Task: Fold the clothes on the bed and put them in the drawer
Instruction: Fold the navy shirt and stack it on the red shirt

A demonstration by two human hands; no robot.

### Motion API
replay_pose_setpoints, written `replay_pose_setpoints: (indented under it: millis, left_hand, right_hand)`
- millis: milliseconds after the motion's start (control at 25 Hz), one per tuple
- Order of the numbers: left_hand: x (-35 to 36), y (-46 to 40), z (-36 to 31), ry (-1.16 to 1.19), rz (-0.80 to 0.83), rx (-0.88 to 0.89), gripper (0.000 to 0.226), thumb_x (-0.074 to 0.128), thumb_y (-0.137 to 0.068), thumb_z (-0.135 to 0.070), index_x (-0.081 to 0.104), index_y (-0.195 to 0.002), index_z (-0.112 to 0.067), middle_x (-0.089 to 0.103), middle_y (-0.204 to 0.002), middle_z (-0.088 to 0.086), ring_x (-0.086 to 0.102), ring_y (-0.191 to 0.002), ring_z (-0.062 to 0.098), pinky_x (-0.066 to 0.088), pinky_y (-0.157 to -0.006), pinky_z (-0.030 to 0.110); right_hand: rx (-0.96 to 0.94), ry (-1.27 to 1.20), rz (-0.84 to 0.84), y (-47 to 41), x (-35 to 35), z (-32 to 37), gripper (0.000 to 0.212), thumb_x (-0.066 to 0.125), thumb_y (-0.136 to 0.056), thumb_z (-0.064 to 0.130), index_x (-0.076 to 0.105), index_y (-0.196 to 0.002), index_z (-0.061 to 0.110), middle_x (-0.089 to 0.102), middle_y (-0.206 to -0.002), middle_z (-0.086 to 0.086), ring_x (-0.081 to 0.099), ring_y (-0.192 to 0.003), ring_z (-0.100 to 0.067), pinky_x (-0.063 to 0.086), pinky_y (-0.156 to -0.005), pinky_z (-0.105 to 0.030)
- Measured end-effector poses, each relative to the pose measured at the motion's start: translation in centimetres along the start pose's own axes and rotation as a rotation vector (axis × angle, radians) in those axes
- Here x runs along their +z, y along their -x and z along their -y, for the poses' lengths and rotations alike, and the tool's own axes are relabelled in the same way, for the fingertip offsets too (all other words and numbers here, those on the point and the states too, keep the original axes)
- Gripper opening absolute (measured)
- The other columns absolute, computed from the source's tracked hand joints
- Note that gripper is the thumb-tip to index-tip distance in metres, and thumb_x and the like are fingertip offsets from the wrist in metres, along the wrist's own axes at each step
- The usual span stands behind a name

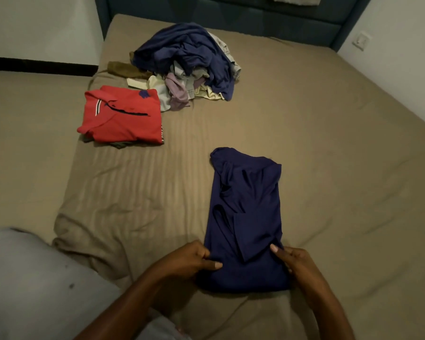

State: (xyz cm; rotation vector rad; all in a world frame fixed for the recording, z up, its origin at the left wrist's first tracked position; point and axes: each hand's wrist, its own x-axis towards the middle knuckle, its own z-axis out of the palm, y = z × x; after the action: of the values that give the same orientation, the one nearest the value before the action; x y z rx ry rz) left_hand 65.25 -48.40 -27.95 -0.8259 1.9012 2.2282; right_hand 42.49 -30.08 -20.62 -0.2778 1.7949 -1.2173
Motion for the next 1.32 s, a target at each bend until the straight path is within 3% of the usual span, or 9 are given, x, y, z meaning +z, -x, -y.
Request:
replay_pose_setpoints:
  millis: [120, 240, 440, 560, 720, 880, 1040, 1200, 1320]
  left_hand:
    - [0.5, 1.5, -1.5, 0.041, -0.044, -0.018, 0.048, 0.083, -0.084, -0.035, 0.07, -0.094, 0.009, 0.059, -0.059, -0.003, 0.051, -0.054, 0.008, 0.04, -0.055, 0.024]
    - [0.5, 0.7, -3.1, 0.051, -0.255, 0.016, 0.035, 0.089, -0.079, -0.032, 0.07, -0.095, -0.007, 0.062, -0.056, -0.009, 0.059, -0.055, 0.006, 0.048, -0.055, 0.024]
    - [0.1, -1.5, -3.8, 0.034, -0.452, 0.113, 0.054, 0.096, -0.068, -0.025, 0.065, -0.112, -0.015, 0.074, -0.08, 0.004, 0.07, -0.069, 0.014, 0.053, -0.059, 0.025]
    - [-0.7, -1.7, -3.3, 0.089, -0.404, 0.148, 0.057, 0.095, -0.068, -0.018, 0.065, -0.117, -0.014, 0.07, -0.076, 0.005, 0.067, -0.067, 0.015, 0.054, -0.062, 0.026]
    - [-0.9, -1.3, -2.5, 0.274, -0.429, 0.134, 0.043, 0.093, -0.071, -0.013, 0.07, -0.107, -0.011, 0.072, -0.079, 0.015, 0.07, -0.072, 0.026, 0.057, -0.064, 0.033]
    - [-0.5, -1.7, -2.9, 0.302, -0.468, 0.089, 0.031, 0.091, -0.075, -0.018, 0.071, -0.098, -0.012, 0.076, -0.078, 0.011, 0.074, -0.072, 0.026, 0.058, -0.063, 0.034]
    - [-0.7, -1.7, -2.7, 0.252, -0.441, 0.118, 0.032, 0.09, -0.076, -0.02, 0.072, -0.102, -0.016, 0.075, -0.075, 0.009, 0.074, -0.072, 0.025, 0.061, -0.068, 0.037]
    - [-0.7, -1.3, -3.0, 0.252, -0.44, 0.11, 0.031, 0.089, -0.078, -0.021, 0.069, -0.101, -0.013, 0.074, -0.075, 0.011, 0.071, -0.067, 0.024, 0.061, -0.063, 0.038]
    - [-1.0, 0.2, -3.0, 0.077, -0.577, 0.138, 0.027, 0.086, -0.082, -0.025, 0.063, -0.09, -0.013, 0.072, -0.068, 0.007, 0.069, -0.058, 0.019, 0.059, -0.056, 0.033]
  right_hand:
    - [-0.263, 0.225, -0.132, 2.2, 0.3, -2.4, 0.044, 0.093, -0.073, 0.023, 0.071, -0.108, 0.006, 0.079, -0.089, -0.009, 0.075, -0.085, -0.036, 0.06, -0.064, -0.027]
    - [-0.587, 0.843, -0.376, 1.4, 0.3, -2.7, 0.067, 0.093, -0.071, 0.036, 0.062, -0.13, 0.031, 0.067, -0.11, 0.012, 0.063, -0.093, -0.009, 0.053, -0.072, -0.024]
    - [-0.863, 0.906, -0.155, -2.5, 1.2, -0.3, 0.033, 0.066, -0.09, 0.033, 0.075, -0.121, 0.032, 0.063, -0.134, 0.009, 0.057, -0.122, -0.012, 0.048, -0.104, -0.037]
    - [-0.685, 0.28, -0.129, -2.8, 2.6, 1.4, 0.022, 0.063, -0.096, 0.002, 0.078, -0.109, 0.011, 0.076, -0.115, -0.002, 0.069, -0.11, -0.019, 0.054, -0.098, -0.031]
    - [-0.237, -0.183, -0.235, -5.1, 3.5, 2.4, 0.02, 0.069, -0.097, 0.017, 0.069, -0.097, -0.002, 0.073, -0.102, -0.023, 0.067, -0.091, -0.031, 0.055, -0.087, -0.041]
    - [-0.139, -0.056, -0.412, -6.6, 3.4, 1.3, 0.032, 0.074, -0.093, 0.027, 0.066, -0.08, -0.001, 0.069, -0.083, -0.027, 0.062, -0.077, -0.03, 0.052, -0.072, -0.041]
    - [-0.25, 0.119, -0.469, -5.4, 3.9, 0.9, 0.04, 0.066, -0.1, 0.027, 0.062, -0.067, 0.005, 0.059, -0.056, -0.001, 0.053, -0.055, -0.012, 0.043, -0.06, -0.033]
    - [-0.34, 0.153, -0.513, -4.7, 3.8, 0.0, 0.038, 0.066, -0.1, 0.031, 0.065, -0.075, 0.003, 0.064, -0.062, -0.004, 0.057, -0.061, -0.02, 0.046, -0.061, -0.035]
    - [-0.475, 0.481, -0.616, -4.0, 3.4, 0.1, 0.009, 0.067, -0.098, 0.026, 0.072, -0.099, 0.018, 0.072, -0.08, -0.002, 0.066, -0.069, -0.02, 0.057, -0.066, -0.041]
